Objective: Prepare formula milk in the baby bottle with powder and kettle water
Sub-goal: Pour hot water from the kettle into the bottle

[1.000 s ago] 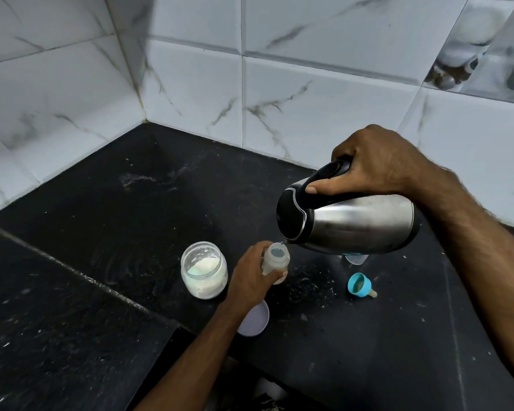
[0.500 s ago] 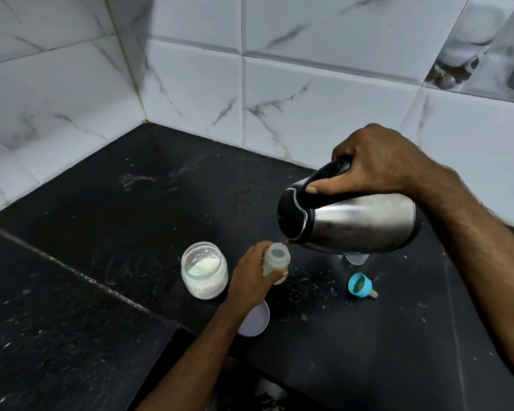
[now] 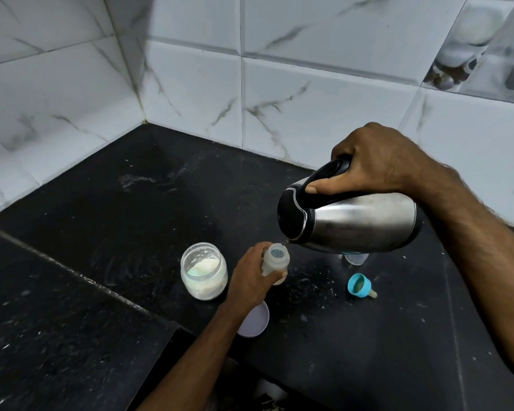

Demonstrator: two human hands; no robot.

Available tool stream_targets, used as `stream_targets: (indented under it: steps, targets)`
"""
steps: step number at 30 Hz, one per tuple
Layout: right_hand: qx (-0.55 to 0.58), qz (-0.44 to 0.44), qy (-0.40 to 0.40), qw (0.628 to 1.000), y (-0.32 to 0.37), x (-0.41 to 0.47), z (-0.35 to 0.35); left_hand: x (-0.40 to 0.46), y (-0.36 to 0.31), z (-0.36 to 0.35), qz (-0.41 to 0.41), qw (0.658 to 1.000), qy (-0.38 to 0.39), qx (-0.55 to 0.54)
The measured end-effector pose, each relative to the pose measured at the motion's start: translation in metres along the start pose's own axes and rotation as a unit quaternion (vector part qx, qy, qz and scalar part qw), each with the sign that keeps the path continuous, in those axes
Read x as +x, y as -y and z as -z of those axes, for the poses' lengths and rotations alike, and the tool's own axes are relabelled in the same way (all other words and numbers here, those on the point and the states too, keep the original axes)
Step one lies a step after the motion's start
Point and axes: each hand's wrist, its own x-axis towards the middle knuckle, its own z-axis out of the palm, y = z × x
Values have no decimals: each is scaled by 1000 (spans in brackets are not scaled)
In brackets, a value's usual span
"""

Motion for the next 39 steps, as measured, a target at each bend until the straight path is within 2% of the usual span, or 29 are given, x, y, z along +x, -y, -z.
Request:
stream_targets:
  steps: [39]
  targets:
    - [-12,6,0,1000,3,0,1,2,2,0,1,1000,5,9]
